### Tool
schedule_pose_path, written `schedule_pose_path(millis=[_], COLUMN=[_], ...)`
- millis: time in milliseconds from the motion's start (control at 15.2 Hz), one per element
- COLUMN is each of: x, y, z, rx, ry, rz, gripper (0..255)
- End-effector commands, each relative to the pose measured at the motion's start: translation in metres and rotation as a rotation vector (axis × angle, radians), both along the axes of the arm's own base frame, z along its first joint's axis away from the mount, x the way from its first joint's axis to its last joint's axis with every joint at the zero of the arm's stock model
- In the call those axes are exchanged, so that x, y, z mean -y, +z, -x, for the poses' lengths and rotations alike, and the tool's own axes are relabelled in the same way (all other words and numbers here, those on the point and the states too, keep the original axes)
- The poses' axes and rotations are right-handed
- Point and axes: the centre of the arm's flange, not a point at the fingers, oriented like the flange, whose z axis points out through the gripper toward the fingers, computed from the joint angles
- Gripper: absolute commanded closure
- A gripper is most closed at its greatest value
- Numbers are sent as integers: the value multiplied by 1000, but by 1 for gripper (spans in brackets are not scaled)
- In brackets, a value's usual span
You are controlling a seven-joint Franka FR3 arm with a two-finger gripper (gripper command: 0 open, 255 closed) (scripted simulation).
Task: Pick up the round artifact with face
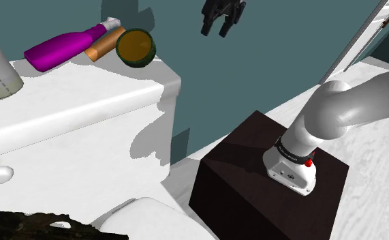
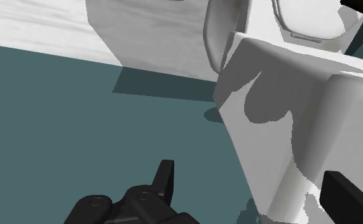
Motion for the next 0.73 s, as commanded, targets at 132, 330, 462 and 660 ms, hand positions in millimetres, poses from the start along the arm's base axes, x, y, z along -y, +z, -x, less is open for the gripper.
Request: schedule_pose_path(millis=[132, 330, 462, 660], x=[-44, -74, -94, -124], y=[3, 7, 11, 18], z=[-18, -30, -38, -49], rx=[41, 72, 92, 123], ry=[-11, -18, -23, -30], rz=[-53, -91, -116, -154], gripper=[0, 0, 0, 0])
